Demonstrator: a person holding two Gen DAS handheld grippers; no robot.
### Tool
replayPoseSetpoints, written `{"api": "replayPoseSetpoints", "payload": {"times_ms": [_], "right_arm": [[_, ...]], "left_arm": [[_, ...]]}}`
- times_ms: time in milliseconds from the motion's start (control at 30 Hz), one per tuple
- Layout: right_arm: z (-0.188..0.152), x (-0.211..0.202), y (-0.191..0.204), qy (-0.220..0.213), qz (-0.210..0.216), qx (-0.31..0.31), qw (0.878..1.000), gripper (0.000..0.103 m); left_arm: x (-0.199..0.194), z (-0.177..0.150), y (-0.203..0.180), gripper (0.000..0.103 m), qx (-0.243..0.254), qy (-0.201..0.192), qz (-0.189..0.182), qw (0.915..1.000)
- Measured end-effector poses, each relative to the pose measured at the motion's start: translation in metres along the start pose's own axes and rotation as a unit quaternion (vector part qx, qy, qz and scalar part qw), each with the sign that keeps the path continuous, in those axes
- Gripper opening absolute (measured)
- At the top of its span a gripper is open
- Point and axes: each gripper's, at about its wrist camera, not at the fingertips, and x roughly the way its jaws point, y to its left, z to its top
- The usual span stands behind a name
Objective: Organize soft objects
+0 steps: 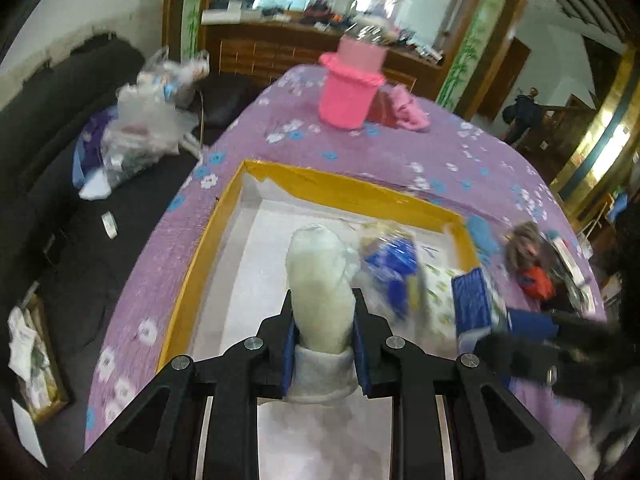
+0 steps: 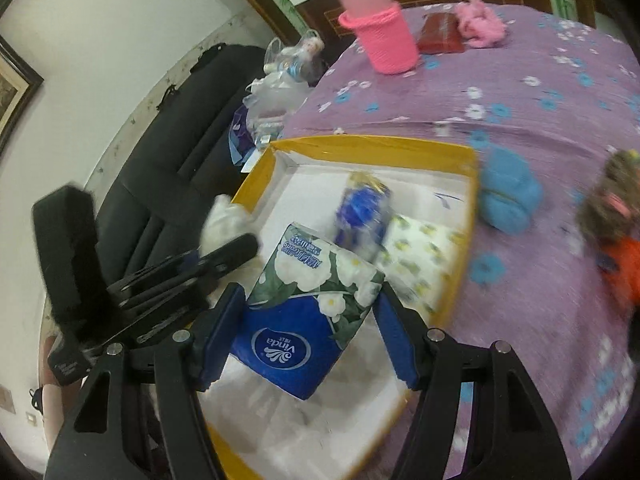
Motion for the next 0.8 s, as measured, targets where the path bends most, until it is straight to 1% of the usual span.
{"api": "replayPoseSetpoints", "payload": {"times_ms": [67, 133, 200, 267, 333, 367, 400, 433, 500, 533, 567, 600, 633, 800], "right_arm": [[0.009, 0.013, 0.004, 0.004, -0.004, -0.004, 1.0, 0.066], [0.018, 0.027, 0.008, 0.005, -0.011, -0.008, 1.0, 0.066], [0.027, 0.036, 0.012, 0.003, -0.017, -0.014, 1.0, 0.066], [0.035, 0.042, 0.016, -0.004, -0.031, -0.023, 0.999, 0.067], [0.042, 0.047, 0.018, -0.007, -0.038, -0.026, 0.999, 0.068], [0.045, 0.049, 0.016, -0.009, -0.041, -0.021, 0.999, 0.068], [0.047, 0.05, 0.014, -0.013, -0.042, -0.015, 0.999, 0.068], [0.05, 0.051, 0.011, -0.014, -0.043, -0.006, 0.999, 0.068], [0.055, 0.053, 0.006, -0.014, -0.033, 0.009, 0.999, 0.068], [0.056, 0.054, 0.003, -0.014, -0.029, 0.015, 0.999, 0.068], [0.058, 0.054, 0.002, -0.016, -0.027, 0.019, 0.999, 0.07], [0.058, 0.053, 0.0, -0.019, -0.021, 0.022, 0.999, 0.074], [0.058, 0.052, 0.0, -0.021, -0.017, 0.025, 0.999, 0.075], [0.061, 0.038, 0.001, -0.037, -0.003, 0.029, 0.999, 0.075]], "left_arm": [[0.02, 0.017, 0.01, 0.022, -0.01, 0.011, 0.005, 0.9999], [0.031, 0.028, 0.018, 0.022, -0.023, 0.013, 0.008, 0.9996], [0.037, 0.034, 0.025, 0.028, -0.041, 0.007, 0.012, 0.9991], [0.039, 0.036, 0.029, 0.044, -0.052, -0.001, 0.01, 0.9986], [0.04, 0.035, 0.034, 0.048, -0.063, -0.012, 0.012, 0.9979], [0.04, 0.035, 0.034, 0.055, -0.064, -0.013, 0.002, 0.9978], [0.04, 0.035, 0.033, 0.059, -0.064, -0.015, -0.011, 0.9977], [0.04, 0.032, 0.033, 0.063, -0.065, -0.018, -0.014, 0.9976], [0.04, 0.031, 0.034, 0.066, -0.059, -0.028, -0.009, 0.9978], [0.039, 0.031, 0.033, 0.069, -0.058, -0.032, -0.008, 0.9978], [0.038, 0.03, 0.036, 0.072, -0.068, -0.033, -0.01, 0.9971], [0.036, 0.03, 0.036, 0.073, -0.072, -0.038, -0.014, 0.9966], [0.031, 0.027, 0.039, 0.073, -0.074, -0.042, -0.017, 0.9962], [0.005, 0.021, 0.034, 0.074, -0.082, -0.071, -0.022, 0.9938]]}}
